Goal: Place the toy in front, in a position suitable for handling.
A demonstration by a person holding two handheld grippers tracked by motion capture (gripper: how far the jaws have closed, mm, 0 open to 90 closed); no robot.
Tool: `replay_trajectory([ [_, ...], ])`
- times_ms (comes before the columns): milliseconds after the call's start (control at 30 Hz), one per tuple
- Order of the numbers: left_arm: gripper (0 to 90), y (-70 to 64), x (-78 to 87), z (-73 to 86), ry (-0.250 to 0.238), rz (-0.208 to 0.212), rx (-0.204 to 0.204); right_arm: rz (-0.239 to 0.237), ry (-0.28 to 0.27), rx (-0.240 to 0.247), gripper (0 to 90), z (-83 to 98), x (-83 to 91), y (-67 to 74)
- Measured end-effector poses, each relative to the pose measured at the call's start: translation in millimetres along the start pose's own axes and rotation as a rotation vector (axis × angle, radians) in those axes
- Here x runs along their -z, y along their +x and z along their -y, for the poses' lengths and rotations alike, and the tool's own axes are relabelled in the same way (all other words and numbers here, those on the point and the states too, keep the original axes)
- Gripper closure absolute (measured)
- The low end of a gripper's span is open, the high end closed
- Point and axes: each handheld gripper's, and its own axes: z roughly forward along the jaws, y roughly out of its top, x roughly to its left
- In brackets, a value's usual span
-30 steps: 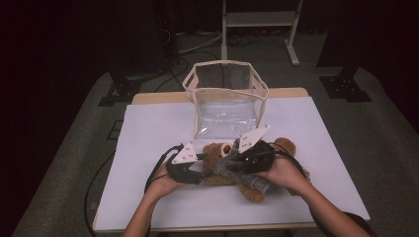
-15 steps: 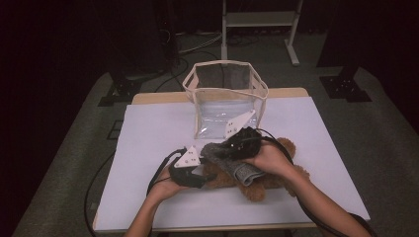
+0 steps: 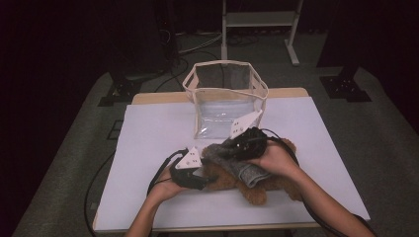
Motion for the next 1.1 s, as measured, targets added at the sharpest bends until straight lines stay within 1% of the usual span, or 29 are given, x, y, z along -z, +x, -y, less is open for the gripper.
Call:
replay_trajectory([
  [100,41.6,-3.4,0.4,0.3,0.009,0.026,-0.018,0.023,-0.023,-0.002,78.9,-6.8,6.2,-10.8],
  [167,41.7,-3.7,1.9,0.3,0.007,0.034,-0.021,0.024,-0.009,-0.015,78.9,-7.9,3.7,-15.8],
  [200,41.7,-2.8,3.5,0.2,0.005,0.027,-0.022,0.021,0.002,-0.023,78.9,-7.3,1.4,-16.7],
  [233,41.3,-1.4,5.4,-0.2,0.010,0.019,-0.028,0.006,0.027,-0.030,78.8,-5.0,-3.5,-17.2],
  [267,40.5,-0.1,7.2,-0.8,-0.001,0.002,-0.018,-0.011,0.046,-0.024,78.8,-1.8,-8.1,-17.4],
  [300,39.1,0.7,8.2,-1.0,-0.010,-0.007,-0.011,-0.015,0.055,-0.028,78.8,2.3,-11.9,-15.6],
  [333,38.3,1.6,9.3,-1.3,-0.021,-0.014,-0.001,-0.024,0.043,-0.039,78.8,4.8,-12.5,-14.7],
  [367,37.4,2.1,9.7,-1.5,-0.026,-0.018,0.004,-0.043,0.027,-0.052,78.9,7.5,-11.7,-14.1],
  [433,37.4,1.5,7.8,-1.8,-0.026,-0.011,0.007,-0.057,0.019,-0.056,78.9,11.0,-8.5,-11.6],
  [467,38.3,0.6,6.4,-1.7,-0.025,0.000,0.005,-0.064,0.019,-0.049,78.8,12.5,-6.9,-10.9],
  [500,39.3,-0.4,5.0,-1.8,-0.020,0.014,0.003,-0.070,0.023,-0.054,78.8,13.1,-5.4,-9.9],
  [533,39.9,-1.9,3.0,-2.2,-0.010,0.031,-0.002,-0.068,0.029,-0.045,78.7,13.1,-4.2,-10.4],
  [600,39.9,-3.4,1.9,-3.1,0.002,0.034,-0.016,-0.057,0.039,-0.048,78.7,10.8,-3.1,-11.0],
  [633,40.0,-4.3,1.6,-3.2,0.002,0.041,-0.017,-0.049,0.040,-0.051,78.6,9.8,-3.1,-11.4],
  [667,40.1,-4.4,2.6,-3.2,0.012,0.050,-0.027,-0.038,0.036,-0.049,78.7,8.9,-3.5,-12.7],
  [733,40.6,-4.4,4.0,-2.0,0.010,0.061,-0.027,-0.038,0.038,-0.056,78.7,10.1,-5.6,-16.3],
  [767,40.7,-4.0,5.0,-1.8,0.009,0.059,-0.027,-0.041,0.044,-0.059,78.7,12.1,-7.2,-17.5],
  [800,40.6,-3.0,6.4,-2.2,0.005,0.049,-0.026,-0.045,0.050,-0.068,78.7,14.8,-8.5,-18.3],
  [867,38.4,-1.9,8.4,-3.2,-0.007,0.025,-0.025,-0.045,0.044,-0.073,78.8,21.2,-8.4,-19.7],
  [900,37.7,-1.8,8.8,-3.6,-0.020,0.021,-0.020,-0.047,0.037,-0.084,78.8,24.2,-6.7,-19.9],
  [933,37.6,-1.6,8.8,-3.7,-0.017,0.023,-0.024,-0.050,0.031,-0.085,78.8,27.1,-4.5,-20.6],
  [967,37.7,-1.8,8.2,-3.6,-0.013,0.026,-0.027,-0.048,0.036,-0.092,78.8,29.3,-2.0,-20.4],
  [1033,38.4,-2.1,5.8,-3.4,-0.015,0.035,-0.022,-0.042,0.042,-0.093,78.8,32.2,2.0,-20.5],
  [1100,39.8,-2.8,2.3,-4.3,-0.007,0.044,-0.025,-0.045,0.027,-0.090,78.7,31.1,5.8,-18.3],
])
